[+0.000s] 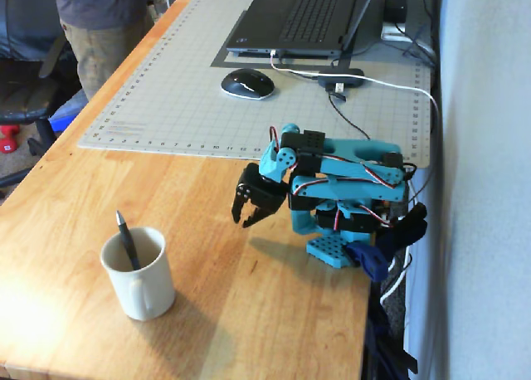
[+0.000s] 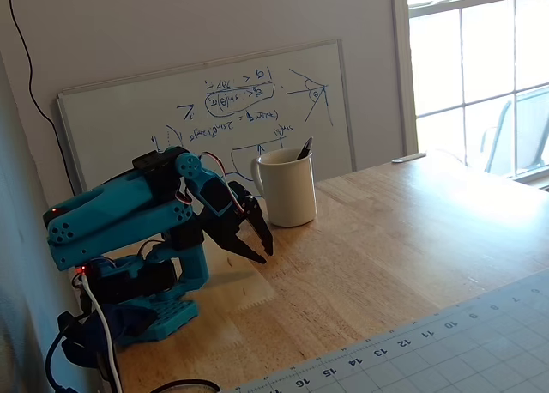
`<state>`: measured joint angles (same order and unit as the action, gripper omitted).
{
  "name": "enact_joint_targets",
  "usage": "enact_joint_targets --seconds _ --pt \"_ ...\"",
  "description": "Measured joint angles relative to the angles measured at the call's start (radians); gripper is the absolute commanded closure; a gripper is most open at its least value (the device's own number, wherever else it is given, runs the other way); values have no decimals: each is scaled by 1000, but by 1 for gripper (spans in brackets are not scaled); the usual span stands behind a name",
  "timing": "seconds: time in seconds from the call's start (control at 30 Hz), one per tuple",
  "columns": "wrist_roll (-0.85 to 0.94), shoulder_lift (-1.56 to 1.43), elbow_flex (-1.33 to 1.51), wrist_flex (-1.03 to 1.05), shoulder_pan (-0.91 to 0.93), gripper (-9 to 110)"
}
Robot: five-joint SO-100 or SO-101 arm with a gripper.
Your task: Grasp a pen and put it in a mug.
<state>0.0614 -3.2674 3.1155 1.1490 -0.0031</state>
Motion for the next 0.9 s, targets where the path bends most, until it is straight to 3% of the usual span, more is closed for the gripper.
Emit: enact_joint_targets --seconds 0.9 --pt "-8 -54 0 25 40 101"
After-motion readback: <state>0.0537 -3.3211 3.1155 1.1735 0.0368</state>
